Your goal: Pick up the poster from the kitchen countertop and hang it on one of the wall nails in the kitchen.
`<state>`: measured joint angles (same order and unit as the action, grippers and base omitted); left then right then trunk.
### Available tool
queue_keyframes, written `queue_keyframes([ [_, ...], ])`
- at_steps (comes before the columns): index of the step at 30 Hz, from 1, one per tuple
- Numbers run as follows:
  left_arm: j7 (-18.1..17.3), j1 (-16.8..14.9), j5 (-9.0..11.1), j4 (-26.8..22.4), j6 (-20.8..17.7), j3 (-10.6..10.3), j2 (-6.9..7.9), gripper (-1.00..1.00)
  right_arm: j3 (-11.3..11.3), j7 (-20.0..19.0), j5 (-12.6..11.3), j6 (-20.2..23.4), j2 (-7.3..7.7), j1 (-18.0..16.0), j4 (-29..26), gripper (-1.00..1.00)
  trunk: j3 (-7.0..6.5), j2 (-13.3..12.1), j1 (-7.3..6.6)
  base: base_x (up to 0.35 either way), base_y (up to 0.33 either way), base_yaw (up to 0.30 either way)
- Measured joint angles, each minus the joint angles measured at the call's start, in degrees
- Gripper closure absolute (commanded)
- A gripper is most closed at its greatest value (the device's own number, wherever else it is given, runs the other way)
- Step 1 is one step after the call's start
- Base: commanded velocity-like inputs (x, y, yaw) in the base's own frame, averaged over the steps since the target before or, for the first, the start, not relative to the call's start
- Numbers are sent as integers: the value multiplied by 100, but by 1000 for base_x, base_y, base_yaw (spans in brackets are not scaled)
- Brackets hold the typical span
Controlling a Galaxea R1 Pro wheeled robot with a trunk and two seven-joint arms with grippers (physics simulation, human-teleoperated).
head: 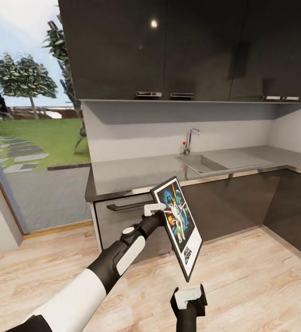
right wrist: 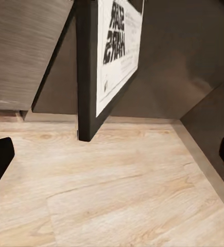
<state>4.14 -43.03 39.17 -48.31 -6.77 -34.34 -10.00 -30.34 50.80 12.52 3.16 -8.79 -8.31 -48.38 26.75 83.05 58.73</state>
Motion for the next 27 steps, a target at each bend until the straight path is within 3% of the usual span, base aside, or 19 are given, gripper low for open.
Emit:
queue_keyframes([
  [4,92,0,315,-16,54,-89,0,100,-34,35,0,1,0,0,-52,-100,0,0,0,0,0,0],
  [7,312,1,481,-23,186,-384,0,100,-41,41,-2,2,0,0,-114,-100,0,0,0,0,0,0],
  [13,500,1,563,-29,363,-625,0,100,-55,37,-3,-3,-3,-1,-154,-100,0,0,0,0,0,0],
  [27,523,1,573,-30,394,-663,0,100,-62,33,-12,23,-9,-75,-366,-100,0,0,0,0,0,0],
])
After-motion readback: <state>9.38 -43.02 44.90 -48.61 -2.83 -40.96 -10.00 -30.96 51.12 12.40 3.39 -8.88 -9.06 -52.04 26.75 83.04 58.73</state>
